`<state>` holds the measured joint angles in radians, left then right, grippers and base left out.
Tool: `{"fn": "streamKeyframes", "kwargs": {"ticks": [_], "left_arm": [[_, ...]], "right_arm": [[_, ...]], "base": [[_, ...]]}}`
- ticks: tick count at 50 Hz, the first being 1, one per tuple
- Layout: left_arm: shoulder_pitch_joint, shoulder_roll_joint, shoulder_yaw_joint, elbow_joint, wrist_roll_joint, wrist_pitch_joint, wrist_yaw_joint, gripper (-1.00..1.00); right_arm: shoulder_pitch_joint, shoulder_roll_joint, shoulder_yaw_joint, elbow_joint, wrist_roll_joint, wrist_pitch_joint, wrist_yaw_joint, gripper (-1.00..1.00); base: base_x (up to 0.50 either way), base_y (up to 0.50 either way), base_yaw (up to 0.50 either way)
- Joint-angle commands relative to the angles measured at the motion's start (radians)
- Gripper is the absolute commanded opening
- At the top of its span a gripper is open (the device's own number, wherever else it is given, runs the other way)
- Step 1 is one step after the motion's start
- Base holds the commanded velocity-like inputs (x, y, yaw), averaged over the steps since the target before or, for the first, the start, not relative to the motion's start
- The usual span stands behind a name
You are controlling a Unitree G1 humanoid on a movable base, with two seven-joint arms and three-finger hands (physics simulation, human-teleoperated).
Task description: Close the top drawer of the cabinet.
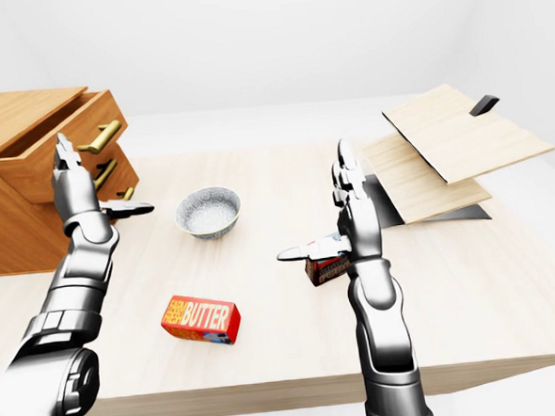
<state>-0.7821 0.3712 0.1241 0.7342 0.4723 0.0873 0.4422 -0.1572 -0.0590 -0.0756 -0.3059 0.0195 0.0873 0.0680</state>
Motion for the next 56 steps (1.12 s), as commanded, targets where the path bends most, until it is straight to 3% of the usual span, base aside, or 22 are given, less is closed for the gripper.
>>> {"fn": "streamKeyframes", "kwargs": {"ticks": [1,34,46,56], "left_arm": [[-0.066,0.074,0.027,0.153,0.01,0.0,0.062,1.0],[-0.216,0.19,0.024,0.429,-0.025,0.0,0.081,1.0],[-0.212,0.191,0.025,0.435,-0.032,0.0,0.081,1.0],[-0.192,0.141,0.009,0.39,-0.035,0.0,0.081,1.0]], "right_arm": [[-0.008,0.0,0.001,0.008,0.0,0.0,-0.002,1.0],[-0.007,-0.002,-0.002,0.019,0.0,0.0,0.0,1.0],[-0.007,-0.001,0.0,0.017,-0.001,0.0,-0.001,1.0],[-0.012,0.002,0.005,0.025,-0.005,0.0,-0.004,1.0]], "base": [[0.0,0.0,0.0],[0.0,0.0,0.0],[0.0,0.0,0.0],[0.0,0.0,0.0]]}}
